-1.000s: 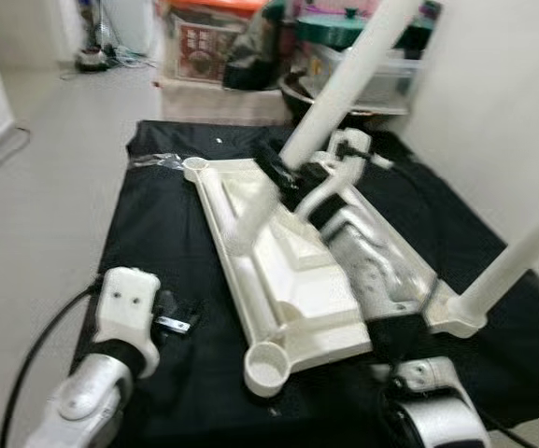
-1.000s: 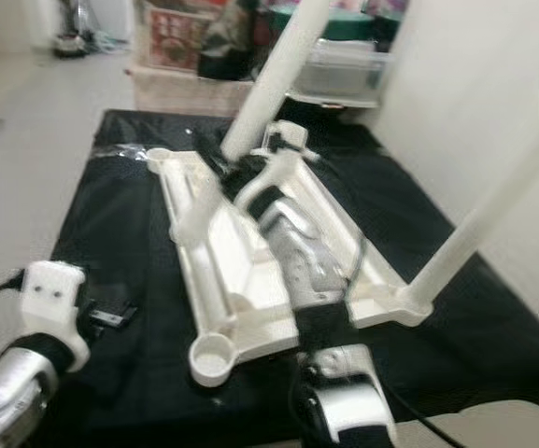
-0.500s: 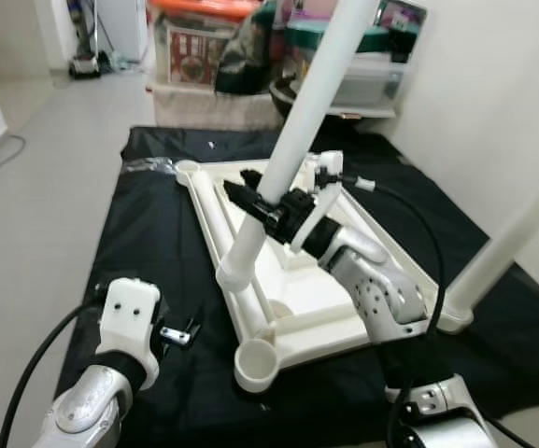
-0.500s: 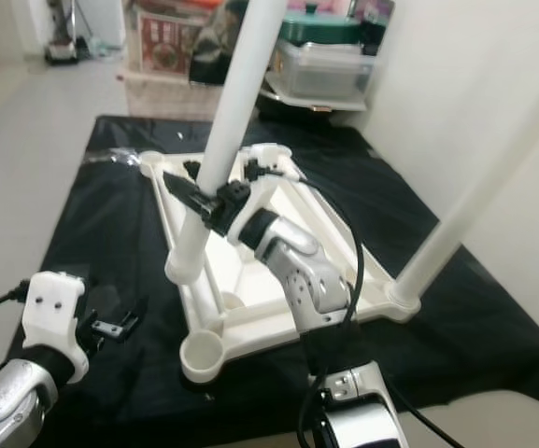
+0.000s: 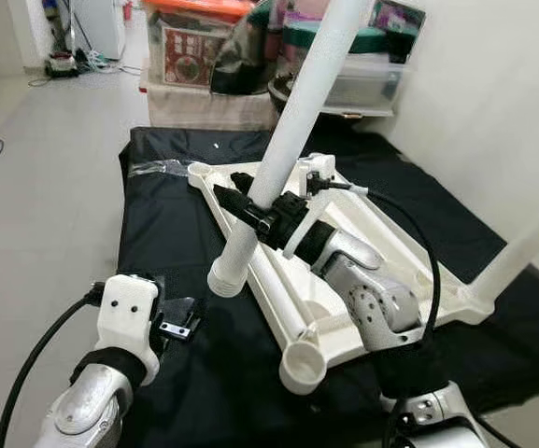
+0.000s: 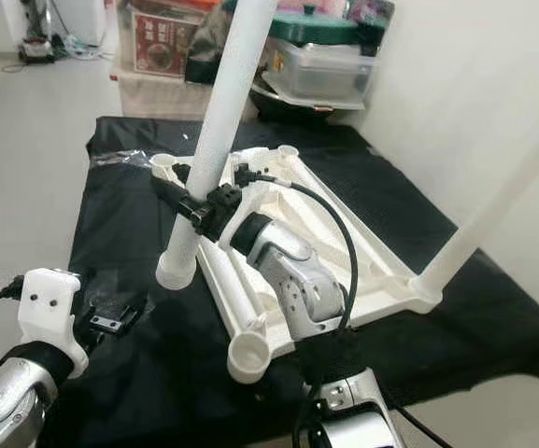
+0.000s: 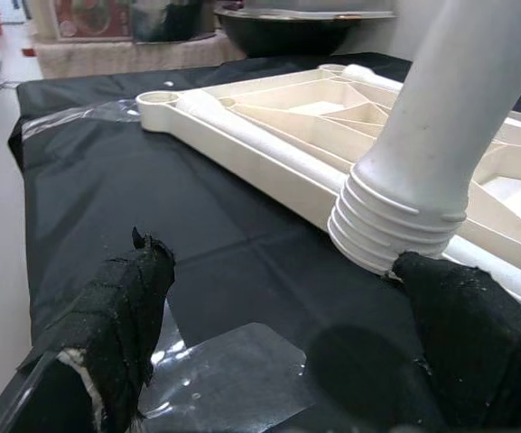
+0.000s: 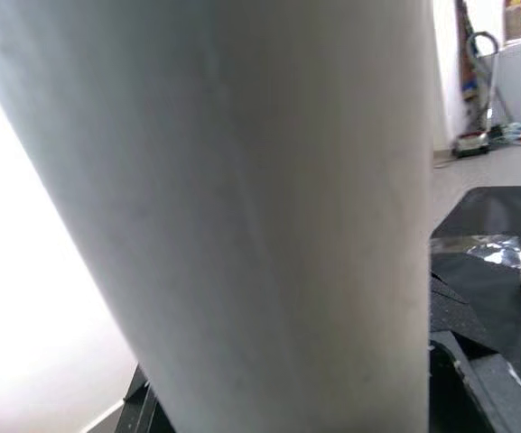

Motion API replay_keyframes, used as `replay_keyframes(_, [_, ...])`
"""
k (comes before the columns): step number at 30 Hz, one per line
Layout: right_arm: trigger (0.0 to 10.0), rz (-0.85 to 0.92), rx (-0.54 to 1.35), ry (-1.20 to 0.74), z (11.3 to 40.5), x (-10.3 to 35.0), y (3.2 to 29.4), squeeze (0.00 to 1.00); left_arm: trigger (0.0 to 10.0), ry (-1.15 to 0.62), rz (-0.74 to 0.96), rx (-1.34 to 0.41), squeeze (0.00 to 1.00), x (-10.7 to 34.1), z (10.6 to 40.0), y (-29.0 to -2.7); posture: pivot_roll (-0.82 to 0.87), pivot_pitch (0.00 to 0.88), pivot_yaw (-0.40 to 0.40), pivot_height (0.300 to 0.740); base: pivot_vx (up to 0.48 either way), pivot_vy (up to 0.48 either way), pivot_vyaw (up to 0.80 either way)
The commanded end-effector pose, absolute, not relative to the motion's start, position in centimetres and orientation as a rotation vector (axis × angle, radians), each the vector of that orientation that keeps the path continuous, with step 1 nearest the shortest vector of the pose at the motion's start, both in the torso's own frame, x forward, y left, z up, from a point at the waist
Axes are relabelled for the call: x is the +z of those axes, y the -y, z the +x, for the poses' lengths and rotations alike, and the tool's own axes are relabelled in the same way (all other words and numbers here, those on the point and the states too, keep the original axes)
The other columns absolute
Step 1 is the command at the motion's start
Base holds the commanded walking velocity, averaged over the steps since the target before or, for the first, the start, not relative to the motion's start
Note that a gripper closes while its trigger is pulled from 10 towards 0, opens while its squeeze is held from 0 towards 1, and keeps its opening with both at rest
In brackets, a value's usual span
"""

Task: Building children table

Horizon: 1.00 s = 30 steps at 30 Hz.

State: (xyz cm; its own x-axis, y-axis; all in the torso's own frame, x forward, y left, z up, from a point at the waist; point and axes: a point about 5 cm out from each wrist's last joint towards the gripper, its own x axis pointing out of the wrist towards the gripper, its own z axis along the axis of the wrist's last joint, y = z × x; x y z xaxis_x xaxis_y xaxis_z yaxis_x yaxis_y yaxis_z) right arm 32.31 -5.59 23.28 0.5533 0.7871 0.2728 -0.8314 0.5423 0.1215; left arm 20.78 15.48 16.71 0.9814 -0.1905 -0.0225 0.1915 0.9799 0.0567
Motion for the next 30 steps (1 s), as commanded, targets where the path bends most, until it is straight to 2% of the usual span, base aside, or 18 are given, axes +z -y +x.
replay_keyframes(1, [10.0,0.234,0.944,0.21,32.4,23.6,6.0,0.0,10.0,-0.038,0.088,-0.205,0.0,16.2,20.8,-15.2,0.16,0.0,-0.117,0.714,0.0,0.0,0.0])
replay_keyframes(30, [10.0,0.251,0.901,0.208,32.8,23.5,6.0,0.0,10.0,0.0,0.111,-0.152,0.0,16.4,21.9,-15.4,0.15,0.0,-0.112,0.714,-0.025,-0.013,0.0])
